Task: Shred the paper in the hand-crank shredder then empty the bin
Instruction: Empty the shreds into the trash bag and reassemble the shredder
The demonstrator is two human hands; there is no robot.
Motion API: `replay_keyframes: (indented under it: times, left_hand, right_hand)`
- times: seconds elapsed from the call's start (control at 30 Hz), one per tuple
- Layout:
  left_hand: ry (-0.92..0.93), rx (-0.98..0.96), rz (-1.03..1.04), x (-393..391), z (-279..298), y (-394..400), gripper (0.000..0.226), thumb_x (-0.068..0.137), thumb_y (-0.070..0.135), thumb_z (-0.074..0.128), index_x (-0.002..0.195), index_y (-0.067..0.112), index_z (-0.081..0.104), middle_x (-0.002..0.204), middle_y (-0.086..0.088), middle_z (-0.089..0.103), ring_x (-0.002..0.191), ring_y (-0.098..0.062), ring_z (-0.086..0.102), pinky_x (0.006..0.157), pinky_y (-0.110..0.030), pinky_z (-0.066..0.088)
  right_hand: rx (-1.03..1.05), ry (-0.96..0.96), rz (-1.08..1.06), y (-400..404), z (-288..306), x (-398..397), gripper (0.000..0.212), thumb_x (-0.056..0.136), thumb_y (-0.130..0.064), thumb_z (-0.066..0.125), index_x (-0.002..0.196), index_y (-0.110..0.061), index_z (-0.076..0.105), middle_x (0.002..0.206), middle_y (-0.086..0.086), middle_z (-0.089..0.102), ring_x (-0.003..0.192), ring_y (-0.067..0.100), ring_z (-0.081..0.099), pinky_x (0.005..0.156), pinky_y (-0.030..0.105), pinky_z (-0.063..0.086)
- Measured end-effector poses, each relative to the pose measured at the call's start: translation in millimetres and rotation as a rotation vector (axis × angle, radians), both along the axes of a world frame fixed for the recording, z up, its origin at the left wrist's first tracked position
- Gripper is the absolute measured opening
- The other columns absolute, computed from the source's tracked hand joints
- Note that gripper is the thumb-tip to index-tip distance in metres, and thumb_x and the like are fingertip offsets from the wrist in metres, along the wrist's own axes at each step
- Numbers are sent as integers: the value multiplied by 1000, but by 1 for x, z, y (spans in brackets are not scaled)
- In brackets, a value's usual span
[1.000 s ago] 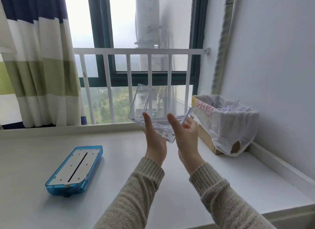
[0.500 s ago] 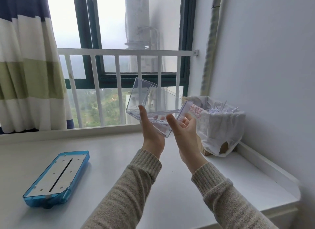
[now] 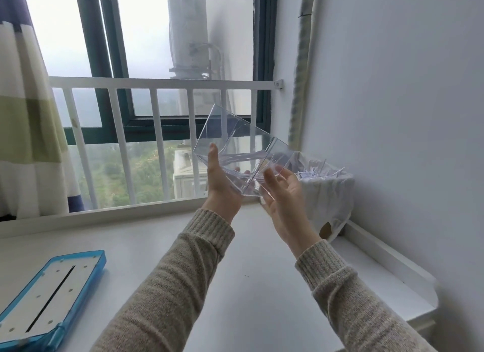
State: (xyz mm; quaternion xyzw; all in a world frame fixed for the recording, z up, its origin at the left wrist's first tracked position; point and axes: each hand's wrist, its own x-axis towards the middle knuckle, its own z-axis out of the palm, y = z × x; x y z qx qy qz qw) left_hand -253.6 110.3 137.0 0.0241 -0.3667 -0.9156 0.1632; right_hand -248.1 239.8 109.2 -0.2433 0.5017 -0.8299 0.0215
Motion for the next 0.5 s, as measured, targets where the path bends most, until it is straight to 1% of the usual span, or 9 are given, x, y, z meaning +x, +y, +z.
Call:
replay_keyframes:
  times: [0.03, 0.1, 0.13, 0.2, 0.27, 0.33, 0.4, 0.43, 0.5]
  left_hand:
    - [2, -3, -26, -4, 2, 0, 96, 63, 73, 66, 144, 35, 31, 142, -23, 41, 121, -46, 51, 96, -62, 44]
    - [8, -11, -62, -10, 4, -2, 95, 65, 72, 64, 144, 30, 31, 136, -25, 46, 114, -47, 57, 94, -63, 46]
    - [12, -18, -83, -12, 5, -3, 93, 68, 71, 62, 144, 27, 31, 134, -26, 48, 111, -48, 58, 93, -63, 46]
    - [15, -34, -118, -15, 8, -2, 85, 75, 68, 58, 141, 24, 29, 132, -29, 48, 109, -48, 59, 95, -61, 46]
    - [-21, -51, -120, -21, 12, -4, 79, 77, 66, 57, 137, 23, 30, 128, -29, 50, 108, -47, 60, 96, -59, 45]
    - [-60, -82, -105, -27, 17, -6, 86, 70, 65, 62, 137, 17, 36, 126, -26, 54, 107, -45, 62, 98, -60, 44]
    - [-88, -137, -58, -32, 21, -6, 87, 65, 64, 63, 136, 18, 43, 124, -23, 60, 105, -42, 64, 97, -59, 44]
    - [-104, -168, -25, -34, 23, -6, 84, 65, 63, 62, 133, 18, 46, 121, -21, 63, 104, -41, 65, 96, -58, 45]
    - [-117, -215, 17, -37, 29, -6, 76, 66, 62, 59, 129, 20, 51, 116, -18, 67, 102, -38, 67, 94, -57, 48]
  right_hand:
    - [7, 1, 3, 1, 0, -4, 93, 62, -45, 76, 138, -11, 36, 126, 9, 58, 119, 23, 58, 104, 37, 44]
    - [4, -6, 10, 1, 1, -9, 107, 51, -55, 83, 138, -12, 37, 128, 9, 58, 120, 22, 58, 101, 33, 46]
    - [-1, -12, 13, 1, 1, -12, 113, 47, -57, 85, 138, -11, 37, 129, 10, 58, 120, 22, 58, 100, 32, 47]
    - [-22, -27, 22, 1, 2, -18, 117, 43, -57, 88, 138, -9, 38, 130, 12, 57, 120, 23, 58, 99, 32, 48]
    - [-57, -48, 40, 0, 4, -23, 114, 44, -52, 89, 135, -6, 38, 131, 16, 57, 119, 24, 59, 102, 36, 48]
    - [-113, -71, 61, -2, 6, -29, 110, 46, -47, 91, 134, -4, 38, 130, 17, 57, 117, 26, 60, 105, 42, 45]
    - [-173, -105, 96, -2, 9, -35, 107, 52, -43, 89, 135, -1, 38, 126, 16, 57, 113, 28, 59, 107, 45, 42]
    - [-197, -117, 105, -3, 10, -39, 103, 58, -41, 87, 137, 1, 37, 127, 15, 56, 113, 29, 58, 108, 46, 41]
    - [-231, -147, 131, -5, 13, -46, 100, 65, -37, 84, 141, 3, 34, 136, 16, 55, 122, 31, 56, 109, 44, 40]
